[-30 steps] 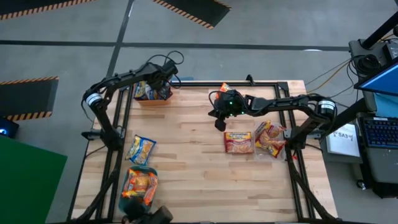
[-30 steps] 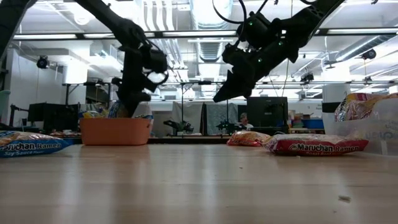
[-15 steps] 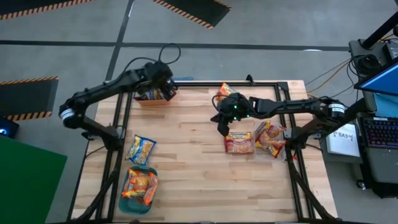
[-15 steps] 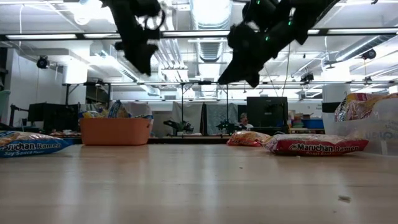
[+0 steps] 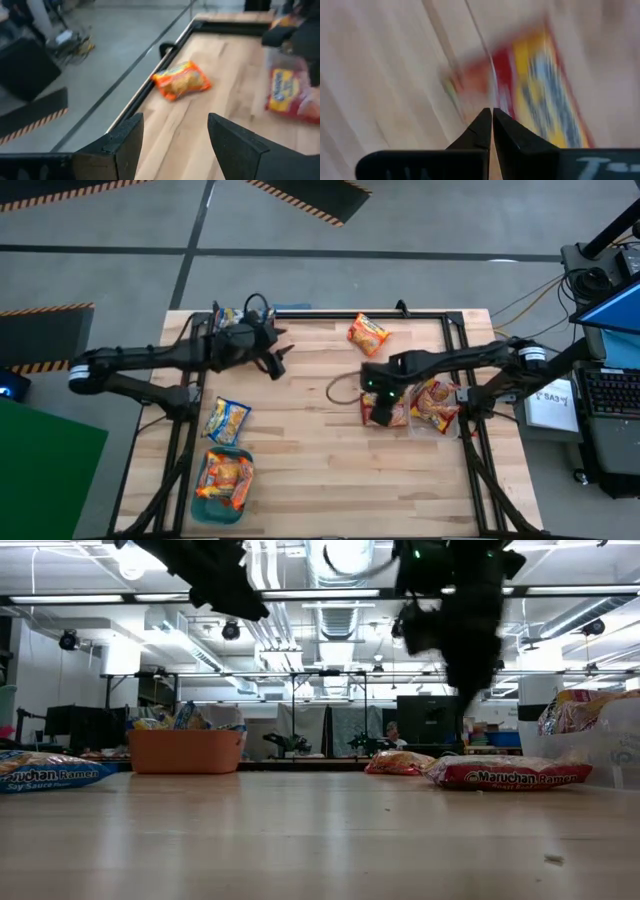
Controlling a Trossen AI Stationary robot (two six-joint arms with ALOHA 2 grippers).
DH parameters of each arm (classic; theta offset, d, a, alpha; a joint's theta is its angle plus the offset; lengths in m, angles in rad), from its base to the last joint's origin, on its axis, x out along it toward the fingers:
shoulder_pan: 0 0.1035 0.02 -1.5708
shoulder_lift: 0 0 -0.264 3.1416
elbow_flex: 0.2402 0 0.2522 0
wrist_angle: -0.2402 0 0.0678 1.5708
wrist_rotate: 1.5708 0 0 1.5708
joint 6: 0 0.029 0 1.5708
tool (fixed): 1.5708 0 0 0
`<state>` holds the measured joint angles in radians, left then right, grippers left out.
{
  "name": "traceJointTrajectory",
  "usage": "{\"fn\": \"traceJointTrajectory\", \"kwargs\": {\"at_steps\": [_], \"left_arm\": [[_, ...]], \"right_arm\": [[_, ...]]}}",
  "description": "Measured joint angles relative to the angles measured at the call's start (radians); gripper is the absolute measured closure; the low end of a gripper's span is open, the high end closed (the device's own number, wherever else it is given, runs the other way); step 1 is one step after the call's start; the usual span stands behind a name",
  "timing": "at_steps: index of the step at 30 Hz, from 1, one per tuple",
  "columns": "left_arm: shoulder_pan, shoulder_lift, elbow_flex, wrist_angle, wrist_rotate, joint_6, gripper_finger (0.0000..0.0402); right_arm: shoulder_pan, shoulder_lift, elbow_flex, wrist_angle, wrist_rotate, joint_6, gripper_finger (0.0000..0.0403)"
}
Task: Sort Maruchan noodles
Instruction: Put the red noodle pack into the transparent bin
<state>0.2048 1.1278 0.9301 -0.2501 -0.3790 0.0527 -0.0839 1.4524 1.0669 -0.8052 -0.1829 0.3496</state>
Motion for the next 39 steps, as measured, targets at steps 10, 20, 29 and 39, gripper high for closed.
{"fn": "traceJointTrajectory", "kwargs": {"at_steps": [10, 20, 29, 39], "left_arm": [[-0.030, -0.011, -0.051, 0.057, -0.003, 0.014, 0.0198], [-0.030, -0.004, -0.051, 0.061, -0.003, 0.022, 0.0198], [-0.033, 0.043, -0.051, 0.084, -0.003, 0.013, 0.0198], [-0.069, 0.100, -0.069, 0.103, 0.004, -0.009, 0.0198]], "right_arm": [[0.043, 0.115, -0.019, -0.213, 0.081, -0.001, 0.0394], [0.049, 0.186, -0.008, -0.049, 0.113, -0.035, 0.0394], [0.047, 0.107, -0.003, 0.371, 0.344, -0.196, 0.0394], [0.056, 0.066, -0.088, 0.607, 0.328, -0.334, 0.0394]]}}
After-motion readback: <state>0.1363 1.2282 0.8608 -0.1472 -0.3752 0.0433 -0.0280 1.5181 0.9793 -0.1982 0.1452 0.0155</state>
